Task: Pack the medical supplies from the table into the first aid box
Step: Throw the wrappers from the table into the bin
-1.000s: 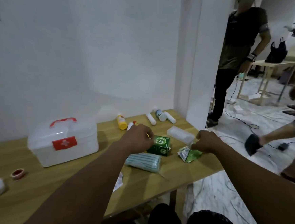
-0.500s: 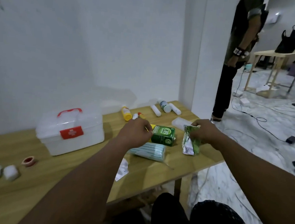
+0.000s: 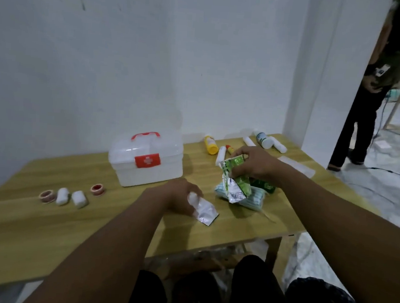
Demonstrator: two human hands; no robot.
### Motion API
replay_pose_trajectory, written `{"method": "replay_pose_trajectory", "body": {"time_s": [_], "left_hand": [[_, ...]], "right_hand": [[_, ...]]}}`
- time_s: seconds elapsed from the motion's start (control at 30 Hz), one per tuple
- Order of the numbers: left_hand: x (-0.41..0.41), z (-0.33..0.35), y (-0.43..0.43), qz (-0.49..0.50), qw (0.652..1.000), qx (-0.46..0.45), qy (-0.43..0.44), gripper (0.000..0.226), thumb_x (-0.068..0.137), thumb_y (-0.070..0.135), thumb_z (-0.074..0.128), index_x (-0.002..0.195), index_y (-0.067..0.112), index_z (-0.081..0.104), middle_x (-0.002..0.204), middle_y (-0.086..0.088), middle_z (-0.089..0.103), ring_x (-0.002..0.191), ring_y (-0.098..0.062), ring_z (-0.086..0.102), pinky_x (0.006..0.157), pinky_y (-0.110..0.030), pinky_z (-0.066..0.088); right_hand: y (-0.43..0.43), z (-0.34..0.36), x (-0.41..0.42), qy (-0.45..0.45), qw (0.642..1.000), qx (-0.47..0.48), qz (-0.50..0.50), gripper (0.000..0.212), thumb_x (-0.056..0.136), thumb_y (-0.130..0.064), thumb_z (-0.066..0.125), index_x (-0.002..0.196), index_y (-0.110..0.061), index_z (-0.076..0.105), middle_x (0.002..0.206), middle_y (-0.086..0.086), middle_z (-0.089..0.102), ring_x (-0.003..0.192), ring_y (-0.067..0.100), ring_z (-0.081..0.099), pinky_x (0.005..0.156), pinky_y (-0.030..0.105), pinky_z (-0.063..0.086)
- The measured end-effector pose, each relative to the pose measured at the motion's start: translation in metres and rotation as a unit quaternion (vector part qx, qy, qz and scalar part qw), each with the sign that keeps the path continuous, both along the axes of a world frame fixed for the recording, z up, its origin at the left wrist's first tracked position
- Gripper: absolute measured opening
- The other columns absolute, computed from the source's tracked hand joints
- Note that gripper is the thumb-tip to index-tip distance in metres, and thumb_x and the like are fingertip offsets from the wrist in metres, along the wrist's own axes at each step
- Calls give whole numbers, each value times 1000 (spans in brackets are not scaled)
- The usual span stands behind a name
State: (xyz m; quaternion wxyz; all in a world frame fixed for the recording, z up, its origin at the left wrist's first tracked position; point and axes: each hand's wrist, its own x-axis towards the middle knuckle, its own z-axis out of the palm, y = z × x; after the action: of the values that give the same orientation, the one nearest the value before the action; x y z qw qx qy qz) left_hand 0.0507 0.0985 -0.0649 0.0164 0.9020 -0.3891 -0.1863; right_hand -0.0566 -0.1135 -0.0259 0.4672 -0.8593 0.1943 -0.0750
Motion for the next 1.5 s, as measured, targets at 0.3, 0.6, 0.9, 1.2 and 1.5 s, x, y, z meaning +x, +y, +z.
{"method": "replay_pose_trajectory", "body": {"time_s": [0.3, 0.6, 0.9, 1.2, 1.5], "left_hand": [[-1, -1, 3, 44, 998, -3, -40, 66, 65, 60, 81, 117, 25, 59, 122, -4, 54, 110, -23, 48, 93, -40, 48], [-63, 80, -59, -28, 961, -270, 47, 27, 80, 35, 79, 81, 10, 70, 80, -11, 67, 77, -21, 61, 63, -30, 45], [-189, 28, -185, -113, 956, -212, 169, 31, 87, 16, 65, 68, 14, 41, 63, -6, 34, 52, -20, 32, 51, -27, 26], [-245, -176, -250, -42, 970, -55, 233, 43, 83, 19, 73, 58, 15, 39, 57, -6, 35, 56, -27, 51, 55, -31, 32], [-256, -291, -298, -25, 966, -4, 257, 10, 79, 20, 72, 83, 14, 65, 93, -11, 71, 91, -30, 69, 75, -35, 56]], "right_hand": [[-15, 8, -20, 14, 998, 59, -12, 55, 62, -3, 89, 110, -13, 65, 98, 21, 74, 85, 33, 74, 72, 43, 60], [-54, 58, -94, -12, 998, 25, -56, 43, 68, 0, 83, 106, -14, 69, 92, 20, 68, 78, 29, 64, 65, 39, 47], [-124, 16, -212, -13, 975, 40, -220, 28, 78, 2, 70, 105, -4, 67, 85, 18, 63, 75, 28, 60, 66, 39, 48], [-145, -238, -294, 160, 900, 147, -379, 28, 73, 2, 70, 100, -6, 65, 88, 23, 63, 63, 33, 64, 61, 51, 61], [-149, -368, -294, 237, 866, 153, -413, 44, 81, -16, 70, 122, -16, 54, 118, 17, 62, 100, 34, 62, 85, 42, 54]]}}
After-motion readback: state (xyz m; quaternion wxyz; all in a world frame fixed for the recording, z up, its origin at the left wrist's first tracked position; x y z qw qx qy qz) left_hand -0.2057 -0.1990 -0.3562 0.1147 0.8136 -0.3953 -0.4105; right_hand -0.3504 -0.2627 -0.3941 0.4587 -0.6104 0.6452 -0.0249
